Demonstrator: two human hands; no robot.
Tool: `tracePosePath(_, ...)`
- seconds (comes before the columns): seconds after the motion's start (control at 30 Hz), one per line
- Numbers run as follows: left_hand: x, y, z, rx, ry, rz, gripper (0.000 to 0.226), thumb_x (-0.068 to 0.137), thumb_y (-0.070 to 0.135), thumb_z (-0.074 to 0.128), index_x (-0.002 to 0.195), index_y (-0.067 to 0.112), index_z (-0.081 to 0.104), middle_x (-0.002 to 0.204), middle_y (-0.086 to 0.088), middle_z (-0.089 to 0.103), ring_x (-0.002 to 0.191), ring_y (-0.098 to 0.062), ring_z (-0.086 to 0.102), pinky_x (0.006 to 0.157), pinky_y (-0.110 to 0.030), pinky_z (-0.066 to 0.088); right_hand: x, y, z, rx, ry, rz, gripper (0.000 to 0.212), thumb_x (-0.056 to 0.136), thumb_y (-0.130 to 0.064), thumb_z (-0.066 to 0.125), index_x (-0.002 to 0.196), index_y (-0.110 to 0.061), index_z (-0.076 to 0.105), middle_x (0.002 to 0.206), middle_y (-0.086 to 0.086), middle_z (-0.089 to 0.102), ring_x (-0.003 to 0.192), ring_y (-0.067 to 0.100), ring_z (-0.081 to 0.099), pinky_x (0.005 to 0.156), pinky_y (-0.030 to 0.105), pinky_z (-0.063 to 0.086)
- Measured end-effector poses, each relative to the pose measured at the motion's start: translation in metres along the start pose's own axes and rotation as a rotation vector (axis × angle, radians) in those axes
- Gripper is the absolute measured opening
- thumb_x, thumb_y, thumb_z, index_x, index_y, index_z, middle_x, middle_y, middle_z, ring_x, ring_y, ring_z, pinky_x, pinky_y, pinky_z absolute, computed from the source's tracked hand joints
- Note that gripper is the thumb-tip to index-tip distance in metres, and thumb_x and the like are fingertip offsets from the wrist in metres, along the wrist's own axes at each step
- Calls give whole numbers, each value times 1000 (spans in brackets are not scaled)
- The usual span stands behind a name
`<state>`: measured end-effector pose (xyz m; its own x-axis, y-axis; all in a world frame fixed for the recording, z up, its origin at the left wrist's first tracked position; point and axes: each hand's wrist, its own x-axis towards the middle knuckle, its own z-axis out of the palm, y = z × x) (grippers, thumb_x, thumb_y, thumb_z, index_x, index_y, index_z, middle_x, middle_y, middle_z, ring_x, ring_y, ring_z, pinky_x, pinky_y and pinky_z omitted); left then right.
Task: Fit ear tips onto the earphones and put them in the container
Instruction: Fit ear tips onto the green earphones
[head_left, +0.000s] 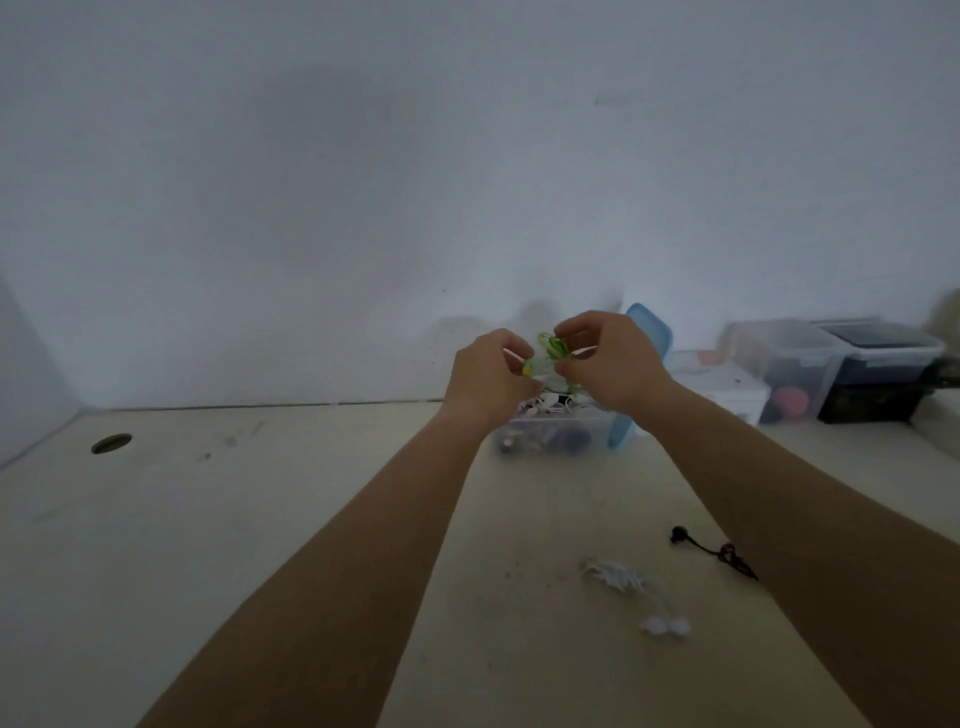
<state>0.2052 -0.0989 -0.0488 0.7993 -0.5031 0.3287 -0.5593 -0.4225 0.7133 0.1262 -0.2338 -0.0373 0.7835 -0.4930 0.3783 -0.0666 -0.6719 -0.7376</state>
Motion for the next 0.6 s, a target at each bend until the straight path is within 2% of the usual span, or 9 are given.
tracePosePath(0.07, 14, -2, 6, 123, -43, 28, 40, 75, 15, 84, 109, 19, 65, 97, 2, 68, 74, -5, 61, 65, -11, 47, 13, 6, -1, -169, -78, -26, 39, 81, -11, 77, 118, -17, 67, 115, 2, 69, 95, 12, 63, 86, 25, 52)
tracePosePath(0.17, 23, -11, 10, 268, -125, -29, 52, 75, 23, 85, 121, 21, 62, 113, -1, 64, 94, -17, 63, 85, -35, 56, 18, 13, 2, -344, -130, -21, 35, 87, -11, 69, 121, -18, 65, 124, 2, 61, 106, 16, 59, 83, 23, 46)
tracePosePath(0.23, 23, -16, 7, 245, -99, -35, 45, 79, 27, 82, 121, 20, 64, 112, -1, 65, 95, -16, 62, 88, -33, 54, 17, 16, 6, -332, -89, -51, 31, 89, -4, 59, 116, -18, 68, 121, 3, 64, 107, 17, 60, 87, 22, 44)
tracePosePath(0.37, 6, -17, 1, 200, 23, 25, 20, 90, 23, 67, 110, 20, 72, 108, 3, 70, 97, -13, 64, 89, -28, 51, 5, 18, 6, -236, -56, -51, 36, 90, 3, 48, 107, -17, 72, 115, 2, 68, 102, 13, 62, 86, 17, 44)
tracePosePath(0.47, -18, -11, 3, 145, 6, 50, 12, 89, 21, 63, 95, 24, 74, 98, 6, 72, 90, -12, 66, 84, -30, 53, -12, 16, -5, -174, -34, -52, 33, 90, 2, 49, 106, -14, 73, 109, 0, 71, 98, 11, 62, 85, 16, 43)
tracePosePath(0.6, -56, 3, 13, 122, -76, 123, 10, 86, 19, 66, 86, 23, 75, 93, 1, 72, 85, -17, 65, 82, -34, 53, -44, 19, -27, -146, -22, -55, 22, 90, -8, 58, 100, -17, 76, 97, -5, 72, 88, 7, 62, 76, 12, 41)
